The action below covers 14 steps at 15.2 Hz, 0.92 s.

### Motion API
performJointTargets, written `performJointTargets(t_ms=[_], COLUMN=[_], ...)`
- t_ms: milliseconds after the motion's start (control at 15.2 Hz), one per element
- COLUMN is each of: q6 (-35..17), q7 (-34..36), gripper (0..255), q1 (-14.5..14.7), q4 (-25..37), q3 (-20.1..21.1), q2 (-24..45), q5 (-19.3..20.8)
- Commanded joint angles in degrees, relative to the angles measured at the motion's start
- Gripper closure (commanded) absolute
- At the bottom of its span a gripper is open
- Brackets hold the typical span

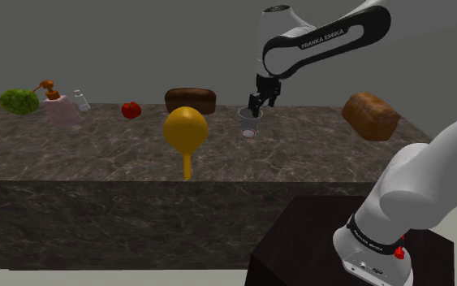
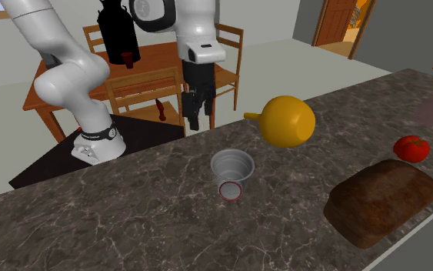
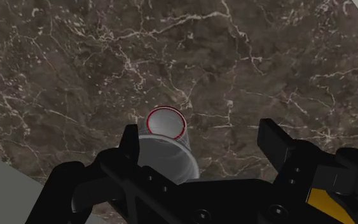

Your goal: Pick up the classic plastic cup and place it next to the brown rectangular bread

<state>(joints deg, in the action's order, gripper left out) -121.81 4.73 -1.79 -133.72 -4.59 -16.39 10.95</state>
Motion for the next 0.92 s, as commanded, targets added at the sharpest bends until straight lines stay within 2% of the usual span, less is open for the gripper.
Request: performJointTargets(t_ms=[0, 396, 858], q6=[-2.66, -8.43, -13.45], q7=[0.23, 0.66, 0.92], gripper=[0, 0, 0], q1=[-0.06, -0.37, -0.85], q4=[2.13, 9.38, 7.81], q3=[-0.07, -0.36, -0.81], q2=[4.62, 17.32, 20.70], q5=[0.44, 1.60, 2.08])
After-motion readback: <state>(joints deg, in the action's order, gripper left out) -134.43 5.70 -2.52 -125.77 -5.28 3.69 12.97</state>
